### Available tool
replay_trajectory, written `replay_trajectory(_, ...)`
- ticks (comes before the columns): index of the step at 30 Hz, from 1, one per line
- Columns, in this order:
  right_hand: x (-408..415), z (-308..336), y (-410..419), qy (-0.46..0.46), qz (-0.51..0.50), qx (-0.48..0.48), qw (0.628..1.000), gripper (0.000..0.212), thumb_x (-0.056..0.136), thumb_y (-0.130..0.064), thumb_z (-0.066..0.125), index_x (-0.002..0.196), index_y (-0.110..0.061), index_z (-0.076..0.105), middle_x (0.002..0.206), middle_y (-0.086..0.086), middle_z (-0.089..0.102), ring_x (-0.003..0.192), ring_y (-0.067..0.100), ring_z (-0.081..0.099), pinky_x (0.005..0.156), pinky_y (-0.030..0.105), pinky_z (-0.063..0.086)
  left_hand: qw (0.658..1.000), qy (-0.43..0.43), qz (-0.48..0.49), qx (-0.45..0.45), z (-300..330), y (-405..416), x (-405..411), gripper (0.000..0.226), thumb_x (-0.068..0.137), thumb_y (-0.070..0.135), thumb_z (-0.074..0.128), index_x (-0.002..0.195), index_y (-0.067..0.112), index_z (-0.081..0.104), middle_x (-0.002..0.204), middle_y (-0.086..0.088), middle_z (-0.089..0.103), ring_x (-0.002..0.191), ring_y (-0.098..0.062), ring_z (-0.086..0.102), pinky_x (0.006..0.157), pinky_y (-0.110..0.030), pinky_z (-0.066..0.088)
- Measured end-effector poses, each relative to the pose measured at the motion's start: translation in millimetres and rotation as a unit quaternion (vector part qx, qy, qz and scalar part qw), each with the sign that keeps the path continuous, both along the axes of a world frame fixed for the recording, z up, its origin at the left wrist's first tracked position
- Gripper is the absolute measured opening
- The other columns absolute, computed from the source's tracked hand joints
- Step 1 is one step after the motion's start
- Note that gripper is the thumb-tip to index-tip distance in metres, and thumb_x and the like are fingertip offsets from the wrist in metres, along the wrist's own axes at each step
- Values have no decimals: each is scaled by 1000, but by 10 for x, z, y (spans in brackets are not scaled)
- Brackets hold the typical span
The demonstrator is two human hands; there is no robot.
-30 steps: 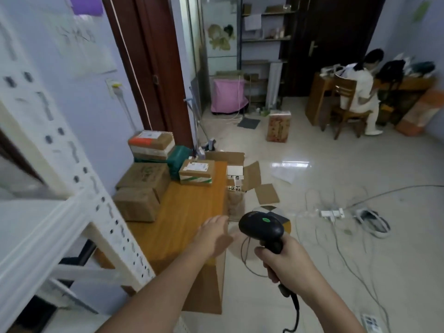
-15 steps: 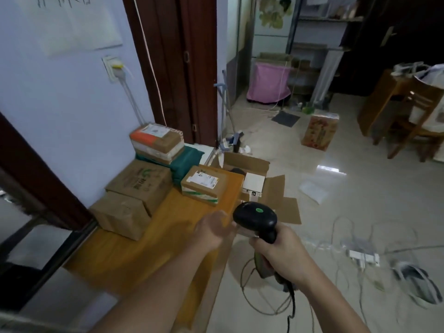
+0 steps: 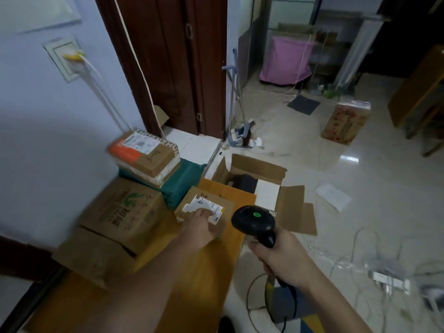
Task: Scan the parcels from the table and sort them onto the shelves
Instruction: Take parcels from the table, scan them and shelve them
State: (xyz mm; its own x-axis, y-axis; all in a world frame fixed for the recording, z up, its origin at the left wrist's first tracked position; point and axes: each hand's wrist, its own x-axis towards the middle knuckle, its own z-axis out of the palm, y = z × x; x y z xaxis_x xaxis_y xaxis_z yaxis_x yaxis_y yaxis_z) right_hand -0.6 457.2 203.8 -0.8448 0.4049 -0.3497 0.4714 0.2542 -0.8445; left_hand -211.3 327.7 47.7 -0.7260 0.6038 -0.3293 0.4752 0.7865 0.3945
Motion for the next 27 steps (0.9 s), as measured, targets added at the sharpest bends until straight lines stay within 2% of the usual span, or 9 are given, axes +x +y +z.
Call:
replay_trajectory(6,-435,-163,336,-36,15,-37,999,19,93,-15,66,97,-29,55,67,-7,59,46,5,57,50,21,48,987,49,-111,-107,-316,242,-687,127,69,64,88,167,32,13,174,3,9,160,-26,8,129,-51,17)
replay_trajectory(9,-590,-276,501,-57,38,-33,997,19,92,-14,67,94,-30,56,58,-11,58,44,6,56,51,23,48,962,103,-193,-164,-356,332,-947,127,75,45,91,167,30,6,175,-4,4,161,-32,3,129,-50,10)
replay_trajectory(12,-711,-392,628,-91,54,-25,994,9,91,-16,67,95,-21,60,59,1,59,47,11,57,55,35,50,935,112,-242,-232,-396,467,-1146,144,64,33,99,168,26,-1,176,-7,-6,162,-37,-6,131,-53,-1)
replay_trajectory(14,-773,-479,696,-112,59,-9,992,11,88,-21,68,97,-20,61,68,12,64,52,14,59,60,44,54,916,121,-278,-262,-460,562,-1248,155,57,38,102,167,25,-6,176,-9,-7,161,-38,-9,130,-56,-5)
replay_trajectory(17,-838,-588,783,-117,52,-26,991,13,87,-21,68,97,-23,61,67,4,62,54,15,59,62,43,54,912,93,-309,-253,-536,614,-1328,157,53,51,100,168,23,-4,175,-11,11,162,-37,-2,129,-59,-6)
replay_trajectory(19,-858,-622,826,-111,50,-38,992,12,88,-20,68,96,-23,61,64,-1,60,51,13,58,60,38,50,932,72,-277,-222,-555,572,-1265,155,50,63,96,167,22,3,166,-10,27,158,-36,17,130,-58,0)
replay_trajectory(21,-878,-626,850,-103,48,-37,993,11,87,-22,69,95,-23,61,63,0,60,51,14,58,59,37,49,958,33,-195,-207,-581,493,-1110,153,50,72,92,166,25,4,161,-8,29,151,-34,28,129,-55,14)
replay_trajectory(23,-902,-607,856,-97,46,-38,993,12,87,-24,70,94,-23,61,64,2,61,51,16,59,59,38,50,973,-25,-99,-208,-585,412,-930,154,52,80,86,166,24,0,165,-10,20,152,-36,24,124,-54,26)
replay_trajectory(27,-972,-585,863,-101,72,-35,992,12,88,-24,69,96,-20,61,64,5,60,54,18,59,59,42,51,973,-111,112,-167,-671,187,-591,151,55,95,70,166,18,3,168,-13,19,154,-36,25,120,-53,31)
